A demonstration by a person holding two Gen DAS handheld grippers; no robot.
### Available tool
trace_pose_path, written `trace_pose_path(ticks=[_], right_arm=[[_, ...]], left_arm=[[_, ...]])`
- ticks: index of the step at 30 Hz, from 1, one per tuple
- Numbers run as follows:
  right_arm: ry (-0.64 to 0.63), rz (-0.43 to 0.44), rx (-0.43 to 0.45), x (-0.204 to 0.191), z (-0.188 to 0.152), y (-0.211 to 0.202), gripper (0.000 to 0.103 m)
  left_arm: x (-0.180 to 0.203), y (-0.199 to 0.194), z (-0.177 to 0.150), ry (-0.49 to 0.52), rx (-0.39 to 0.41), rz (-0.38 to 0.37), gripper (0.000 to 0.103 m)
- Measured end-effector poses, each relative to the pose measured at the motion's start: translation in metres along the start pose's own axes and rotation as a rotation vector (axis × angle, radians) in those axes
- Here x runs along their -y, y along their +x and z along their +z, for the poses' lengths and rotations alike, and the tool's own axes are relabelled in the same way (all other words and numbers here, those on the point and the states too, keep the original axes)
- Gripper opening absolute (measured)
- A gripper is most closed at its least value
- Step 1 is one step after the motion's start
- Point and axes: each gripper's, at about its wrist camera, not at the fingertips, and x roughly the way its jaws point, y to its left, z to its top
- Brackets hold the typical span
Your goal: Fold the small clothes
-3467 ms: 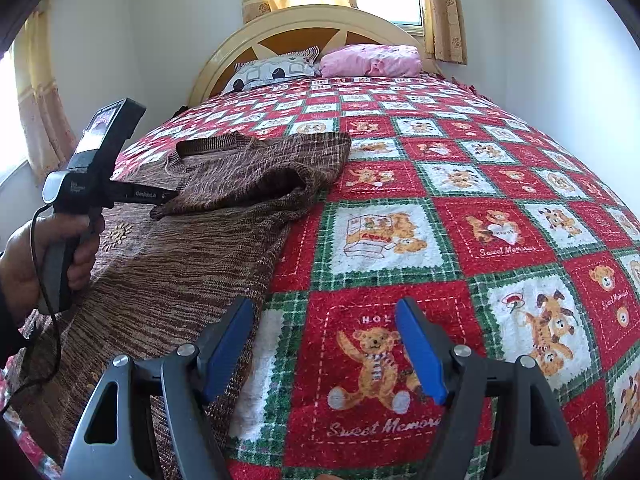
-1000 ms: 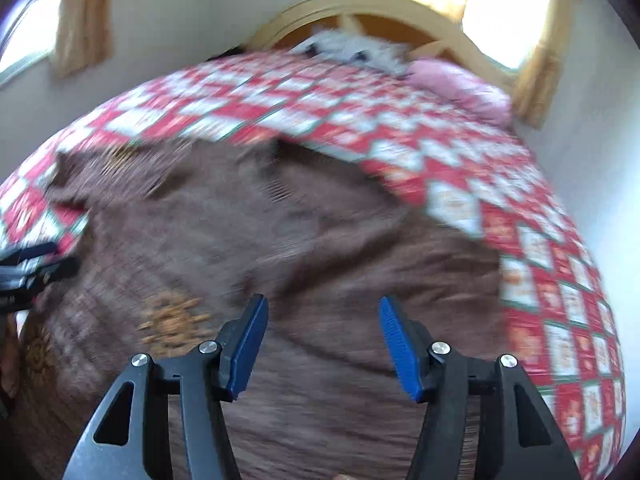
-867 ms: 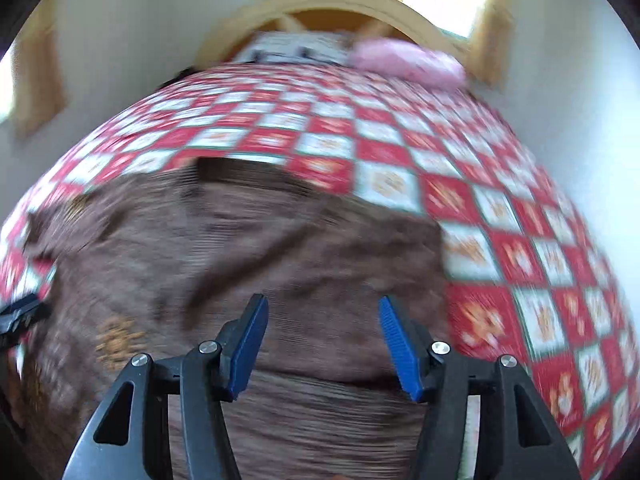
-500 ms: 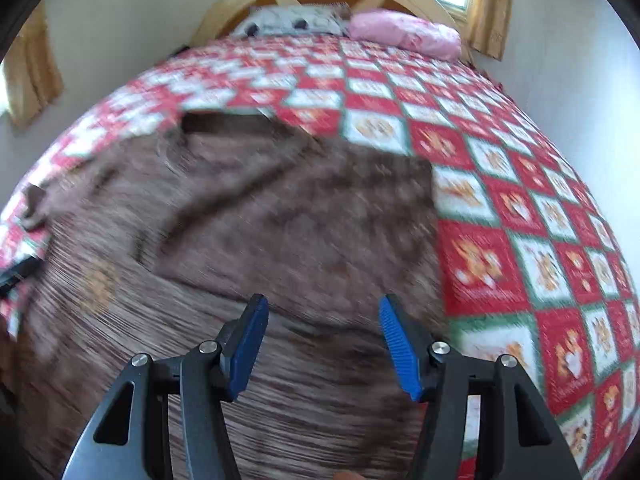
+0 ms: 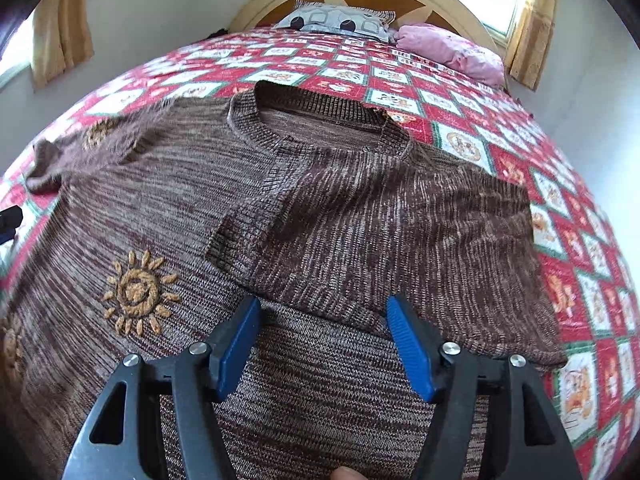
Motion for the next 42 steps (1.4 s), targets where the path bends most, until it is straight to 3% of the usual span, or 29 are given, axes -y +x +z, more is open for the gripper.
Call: trace_pose_path(ticks=[5, 7, 9, 12, 14, 19, 20, 22, 23, 29, 33, 35, 39, 42], right_arm=[[-0.048, -0.048, 0.013, -0.011, -0.003, 0.000, 0.070], [-0.037, -0.037, 0.019, -0.008, -0.004, 0.000, 0.070], [-0.026, -0.024, 0.026, -0.006, -0.005, -0.002, 0.070], [-0.026, -0.023, 0.030, -0.006, -0.006, -0.002, 0.070], [-0.033, -0.031, 0.030, -0.008, -0.006, -0.002, 0.070], [-0.036, -0.037, 0.032, -0.009, -0.006, -0.002, 0.070], [-0.037, -0.038, 0.032, -0.009, -0.006, -0.002, 0.070], [-0.040, -0.042, 0.033, -0.009, -0.006, -0.003, 0.070], [-0.041, -0.044, 0.033, -0.009, -0.006, -0.003, 0.070], [-0.042, -0.046, 0.034, -0.010, -0.006, -0.003, 0.070], [-0.043, -0.049, 0.034, -0.010, -0.006, -0.003, 0.070], [-0.042, -0.049, 0.035, -0.010, -0.006, -0.004, 0.070], [-0.047, -0.057, 0.035, -0.012, -0.006, -0.004, 0.070], [-0.045, -0.055, 0.036, -0.012, -0.006, -0.004, 0.070]], left_arm=[[-0.049, -0.006, 0.031, -0.057, 0.075, 0.167, 0.094], [-0.068, -0.005, 0.042, -0.087, 0.087, 0.192, 0.089], [-0.081, -0.001, 0.050, -0.120, 0.079, 0.193, 0.074], [-0.102, 0.008, 0.060, -0.205, 0.053, 0.146, 0.060], [-0.111, 0.016, 0.064, -0.249, 0.040, 0.120, 0.055], [-0.110, 0.027, 0.075, -0.267, 0.041, 0.090, 0.055], [-0.109, 0.029, 0.078, -0.264, 0.037, 0.090, 0.050], [-0.110, 0.037, 0.081, -0.251, 0.020, 0.100, 0.014], [-0.111, 0.038, 0.081, -0.253, 0.007, 0.094, 0.008], [-0.119, 0.004, 0.068, -0.292, 0.092, 0.084, 0.007], [-0.127, 0.018, 0.060, -0.321, 0.058, 0.092, 0.008], [-0.130, 0.020, 0.063, -0.346, 0.085, 0.081, 0.010], [-0.137, 0.027, 0.068, -0.408, 0.084, 0.037, 0.022], [-0.136, 0.029, 0.070, -0.389, 0.080, 0.027, 0.018]])
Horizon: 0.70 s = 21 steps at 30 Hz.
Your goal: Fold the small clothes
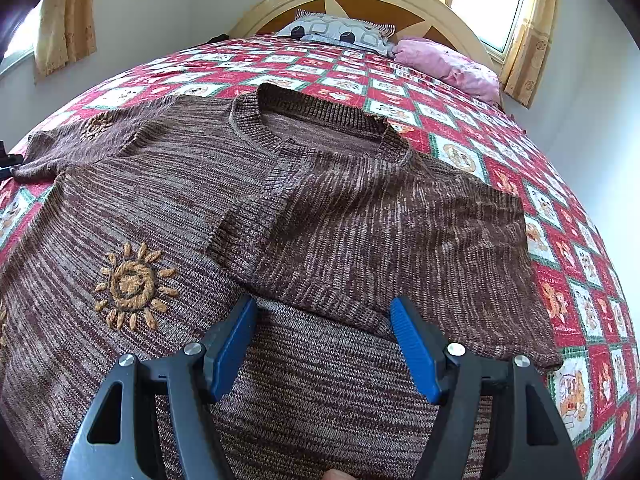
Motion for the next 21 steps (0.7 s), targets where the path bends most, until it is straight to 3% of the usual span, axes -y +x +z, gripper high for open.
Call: trace_pose_path(ticks=[2, 11, 15, 21], right_arm=[[-0.001, -0.001, 0.000, 0.000, 0.000, 0.000, 0.070], [0.000, 0.000, 0.000, 0.000, -0.001, 0.000, 0.070], [0.055, 0.068, 0.019, 0.011, 0.002, -0.007, 0.070], [0.197, 0.179, 0.128, 0.047, 0.003, -0.053, 0.070]], left_arm=[[0.005, 0.001, 0.001, 0.046, -0.013, 0.008, 0.007], [0.036, -0.023, 0.007, 0.107, 0.030, -0.039, 0.007], [0.074, -0.038, 0.010, 0.161, 0.050, -0.090, 0.006], [0.151, -0.058, -0.005, 0.308, 0.064, -0.194, 0.006]])
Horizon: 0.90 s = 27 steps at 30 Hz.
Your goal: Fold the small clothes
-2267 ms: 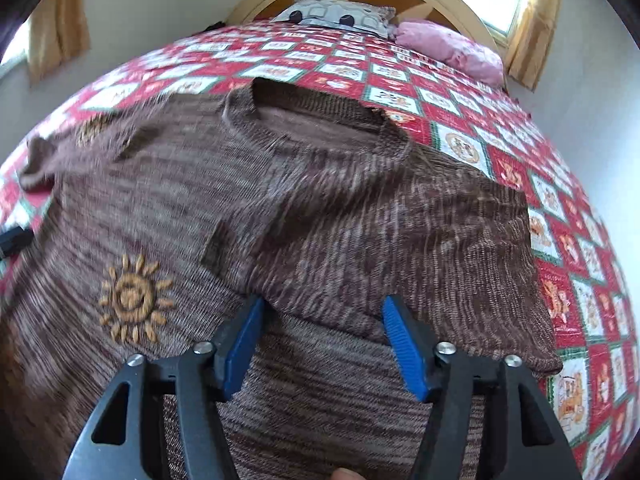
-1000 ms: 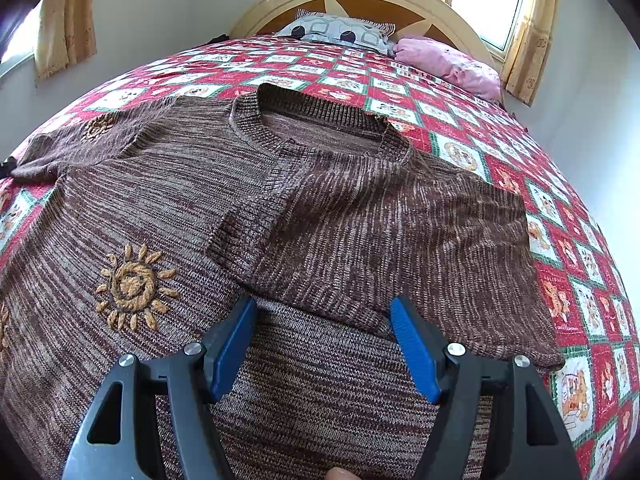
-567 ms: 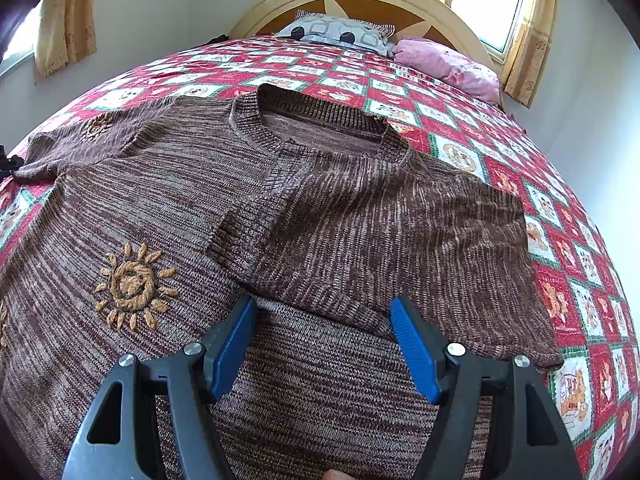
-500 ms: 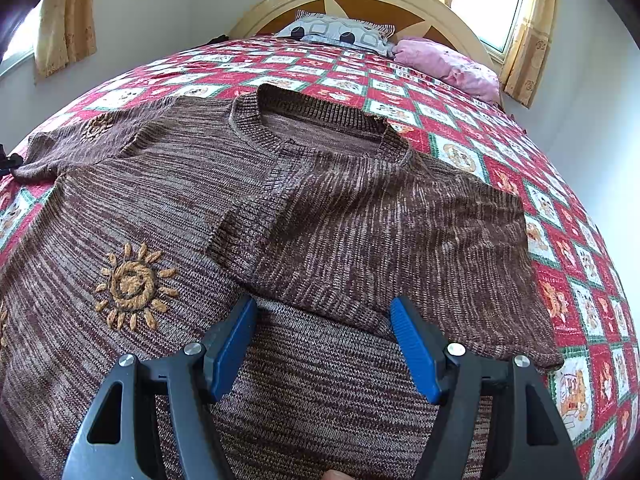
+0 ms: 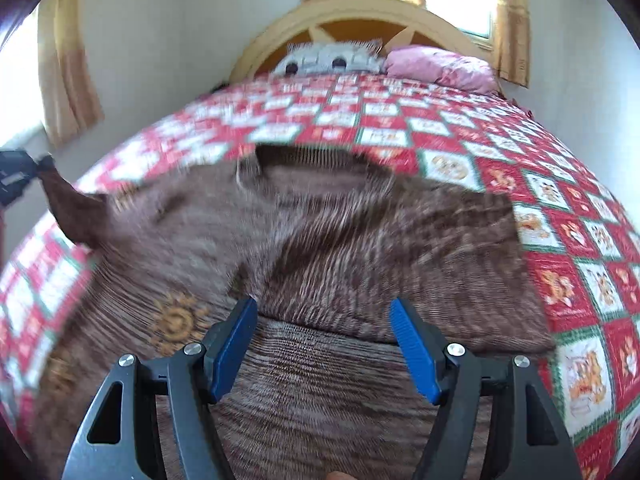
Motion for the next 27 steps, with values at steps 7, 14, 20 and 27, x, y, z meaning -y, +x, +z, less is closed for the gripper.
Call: trace_pose_path(ticks=[7, 14, 20, 27], right_arm=[[0.010, 0.037, 0.059, 0.024, -0.025, -0.059, 0.070], [0.047, 0.043, 0.061, 0.041, -0.068, -0.080, 0.070], [0.030, 0.058, 0.050, 0.038, -0.089, -0.076, 0.070], [0.058, 0.079, 0.023, 0.043, -0.094, -0.069, 0.070]], left_arm=[[0.100, 0.015, -0.017, 0.130, -0.042, -0.135, 0.006], [0.183, 0.048, -0.070, 0.237, -0.140, -0.218, 0.006], [0.221, 0.078, -0.128, 0.311, -0.228, -0.202, 0.006], [0.231, 0.102, -0.173, 0.410, -0.376, -0.130, 0.016]])
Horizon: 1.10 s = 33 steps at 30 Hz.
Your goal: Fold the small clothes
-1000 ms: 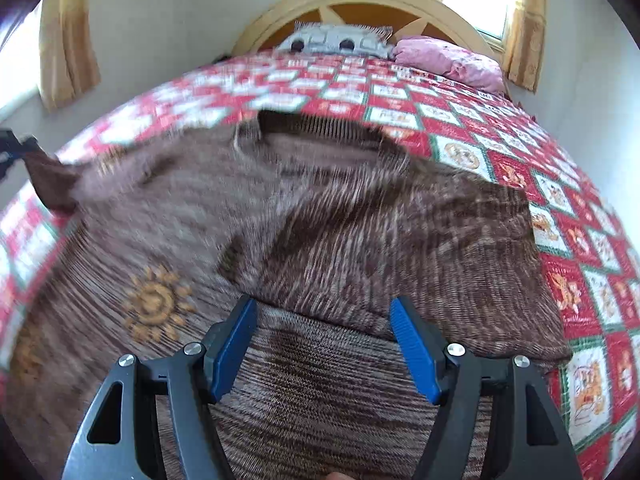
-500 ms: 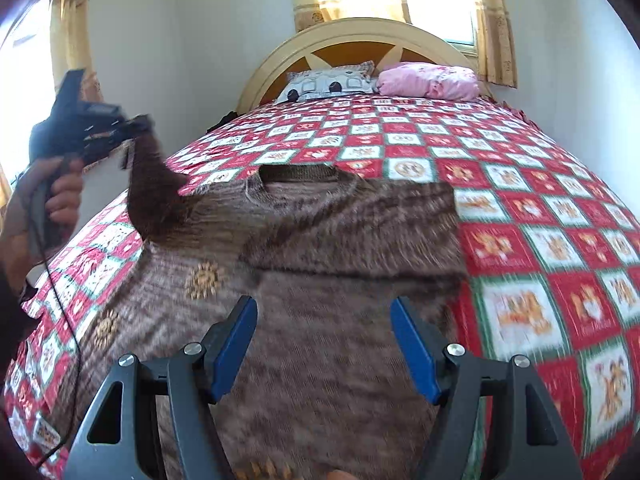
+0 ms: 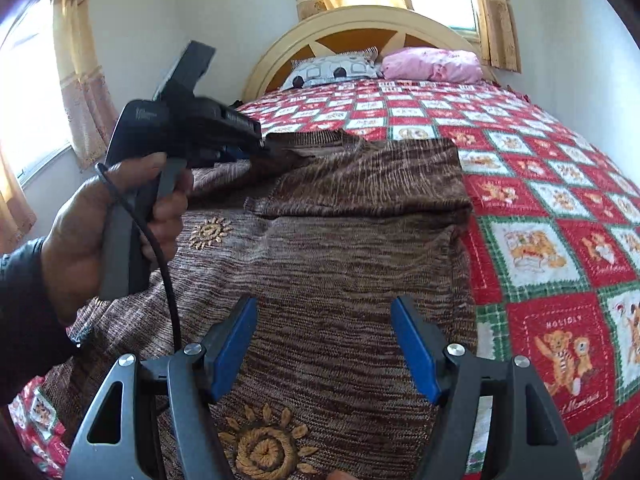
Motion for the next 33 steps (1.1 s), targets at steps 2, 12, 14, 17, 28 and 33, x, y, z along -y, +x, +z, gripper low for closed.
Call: trace_pose_path(ticks=[2, 12, 14, 17, 28, 33], right_arm=[[0.013, 0.004, -0.006, 0.002, -0.001, 0.002, 0.070], [-0.005, -0.009, -0.026, -0.002, -0.003, 0.004, 0.070], [-0.028, -0.009, -0.041, -0.007, 0.000, 0.003, 0.070], [-0.041, 0.019, -0.041, -0.014, 0.014, -0.003, 0.070], [0.019, 0.107, -0.128, -0.050, 0.110, 0.086, 0.070], [0.038, 0.050, -0.217, -0.058, 0.115, 0.147, 0.058]], left_arm=[[-0.002, -0.014, -0.006, 0.043, 0.027, 0.014, 0.017], [-0.117, -0.068, -0.013, 0.085, 0.186, 0.543, 0.082], [-0.150, -0.056, -0.016, 0.023, 0.078, 0.590, 0.082], [-0.168, -0.050, -0.030, -0.023, 0.054, 0.530, 0.083], [-0.177, -0.052, -0.038, -0.092, 0.092, 0.438, 0.090], [-0.187, -0.052, -0.040, -0.154, 0.103, 0.361, 0.092]])
